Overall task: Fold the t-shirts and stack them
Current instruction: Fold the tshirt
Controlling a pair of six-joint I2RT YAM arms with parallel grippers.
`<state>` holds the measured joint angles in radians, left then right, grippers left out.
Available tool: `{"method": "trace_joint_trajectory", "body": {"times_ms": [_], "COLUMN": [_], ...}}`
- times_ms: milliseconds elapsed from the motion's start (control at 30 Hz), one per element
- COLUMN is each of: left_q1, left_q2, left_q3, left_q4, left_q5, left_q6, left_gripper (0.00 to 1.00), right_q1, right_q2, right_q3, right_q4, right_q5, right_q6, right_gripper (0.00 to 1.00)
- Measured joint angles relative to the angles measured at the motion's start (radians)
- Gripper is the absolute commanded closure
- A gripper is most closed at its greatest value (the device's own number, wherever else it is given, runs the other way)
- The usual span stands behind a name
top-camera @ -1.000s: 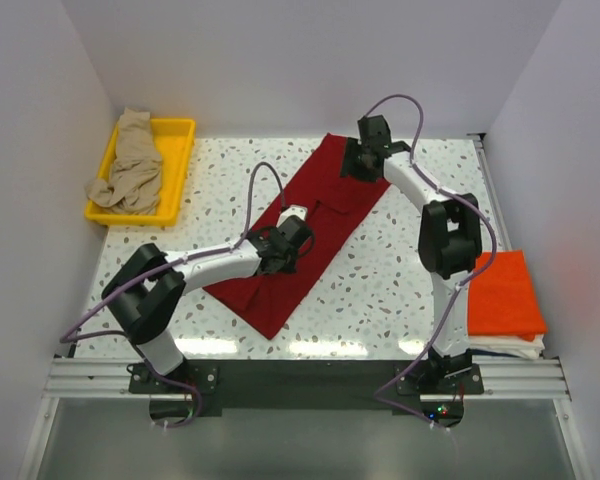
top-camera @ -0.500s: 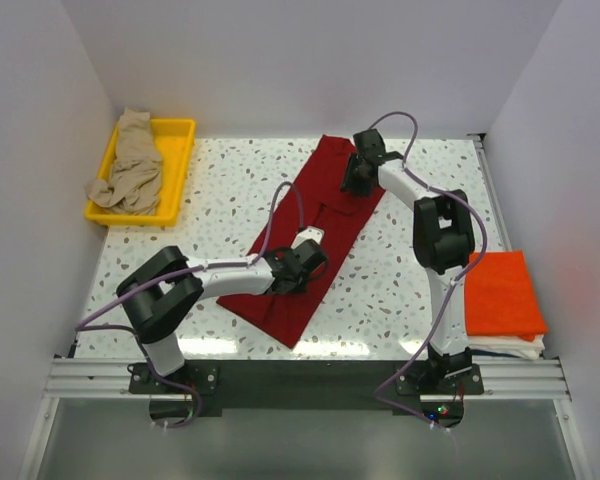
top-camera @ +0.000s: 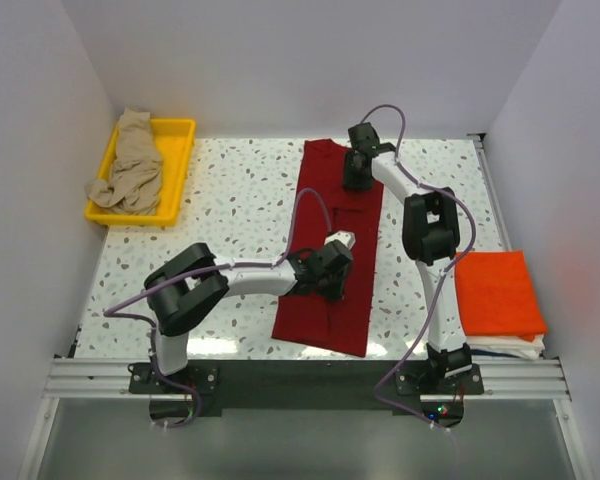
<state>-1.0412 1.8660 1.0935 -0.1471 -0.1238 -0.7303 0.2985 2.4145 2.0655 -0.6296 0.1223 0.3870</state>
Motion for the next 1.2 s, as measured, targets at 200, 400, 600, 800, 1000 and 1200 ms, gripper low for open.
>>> {"method": "trace_joint_trajectory", "body": {"times_ms": [200,400,600,800,1000,1200], "left_q1": [0.000,0.026,0.104,0.137,0.142,0.142], "left_q2": [0.045,-0.026,-0.319,-0.593,-0.706,-0.696], "left_q3": [0.073,0.050,-0.090,-0.257,-0.425,-0.499], "left_q4": [-0.009,-0.025,-0.060,-0.129,-0.193,-0.190], "left_q5": [0.076,0.102,0.081,0.015,0.017,0.077], "left_q6": [-0.026,-0.029,-0.037,-0.067,-0.097,-0.097], "left_gripper": [0.70,0.65,0.58,0.56,0.49,0.48], "right_q1": [-0.003,-0.005,-0.005,0.010,0.178,0.344], "right_q2": [0.025,0.020,-0.097,-0.594,-1.052,-1.299], "right_q3": [0.047,0.058,0.024,-0.443,-0.954,-1.318], "right_q4": [-0.007,-0.010,-0.032,0.061,0.139,0.098], "right_q5": [-0.011,-0.047,-0.087,-0.128,-0.117,-0.114], "right_q6": [-0.052,-0.063,-0.031,0.057,0.144,0.257], "right_gripper": [0.43,0.36,0.37,0.44,0.43,0.43]}}
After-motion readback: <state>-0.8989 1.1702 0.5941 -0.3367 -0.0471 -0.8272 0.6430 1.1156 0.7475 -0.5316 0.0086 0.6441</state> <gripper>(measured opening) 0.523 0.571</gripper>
